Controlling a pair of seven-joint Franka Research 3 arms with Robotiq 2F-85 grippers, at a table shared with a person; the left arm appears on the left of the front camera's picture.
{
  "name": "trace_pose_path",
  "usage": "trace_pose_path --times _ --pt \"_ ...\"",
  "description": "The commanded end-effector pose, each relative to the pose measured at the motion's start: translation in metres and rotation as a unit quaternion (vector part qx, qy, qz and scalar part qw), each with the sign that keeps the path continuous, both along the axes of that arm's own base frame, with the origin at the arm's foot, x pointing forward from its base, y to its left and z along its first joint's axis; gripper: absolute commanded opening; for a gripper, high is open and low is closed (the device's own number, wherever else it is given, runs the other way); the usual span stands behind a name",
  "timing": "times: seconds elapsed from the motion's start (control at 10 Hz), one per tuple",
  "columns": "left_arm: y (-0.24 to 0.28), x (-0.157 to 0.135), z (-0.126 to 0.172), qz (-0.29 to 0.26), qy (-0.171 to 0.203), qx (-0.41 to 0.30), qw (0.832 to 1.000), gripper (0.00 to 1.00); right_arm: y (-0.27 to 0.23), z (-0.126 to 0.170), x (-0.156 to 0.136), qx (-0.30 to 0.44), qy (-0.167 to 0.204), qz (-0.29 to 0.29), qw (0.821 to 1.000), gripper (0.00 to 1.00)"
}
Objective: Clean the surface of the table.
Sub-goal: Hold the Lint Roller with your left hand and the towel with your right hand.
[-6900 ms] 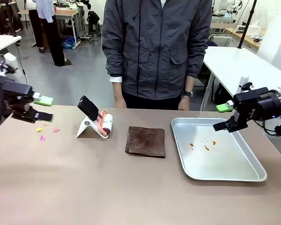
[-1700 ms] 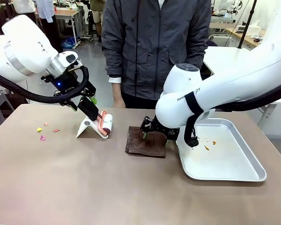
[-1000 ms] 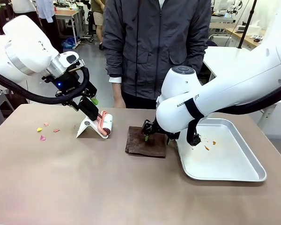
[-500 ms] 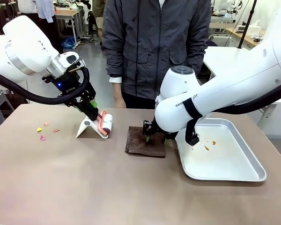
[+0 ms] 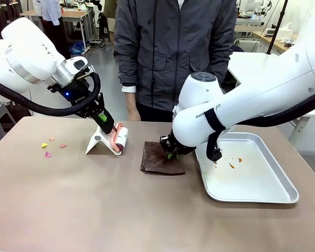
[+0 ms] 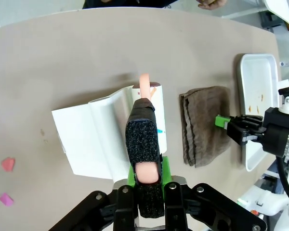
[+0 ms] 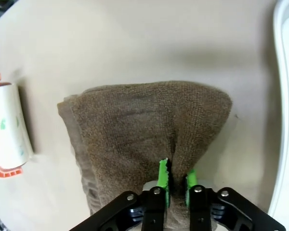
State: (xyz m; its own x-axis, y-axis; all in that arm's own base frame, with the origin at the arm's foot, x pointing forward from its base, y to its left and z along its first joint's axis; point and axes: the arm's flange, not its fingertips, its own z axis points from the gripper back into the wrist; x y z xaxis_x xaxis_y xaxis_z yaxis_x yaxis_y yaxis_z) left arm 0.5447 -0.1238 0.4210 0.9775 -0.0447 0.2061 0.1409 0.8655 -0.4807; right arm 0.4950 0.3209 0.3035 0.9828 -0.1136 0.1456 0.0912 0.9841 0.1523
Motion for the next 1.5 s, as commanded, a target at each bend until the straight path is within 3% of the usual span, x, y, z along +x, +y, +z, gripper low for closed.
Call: trace_pose_path --times 0.0,0.5,0.7,0.9,1.2,1.4 --pt "0.003 -0.003 0.001 -0.003 -0.019 -0.014 1.0 0.0 0.003 -0.01 0.002 0.006 0.012 0.011 1.0 0.0" --pt "0.005 -0.017 0.009 -0.013 -0.038 -0.039 0.998 0.0 -0.002 -0.007 0.002 0.025 0.01 0.001 1.0 0.0" --pt "0.01 -0.035 0.015 -0.021 -0.045 -0.06 0.997 0.0 -0.023 0.005 -0.001 0.105 0.015 -0.002 0.994 0.0" --pt "0.029 -0.061 0.023 -0.044 -0.045 -0.127 0.99 0.0 -0.061 0.026 -0.015 0.248 0.04 -0.01 0.968 0.0" --pt "0.083 -0.094 0.019 -0.097 0.024 -0.247 0.964 0.0 -0.101 0.044 -0.05 0.367 0.069 0.081 0.924 0.0" --pt "0.131 -0.12 -0.002 -0.117 0.033 -0.32 0.94 0.0 -0.128 0.051 -0.076 0.433 0.099 0.124 0.887 0.0"
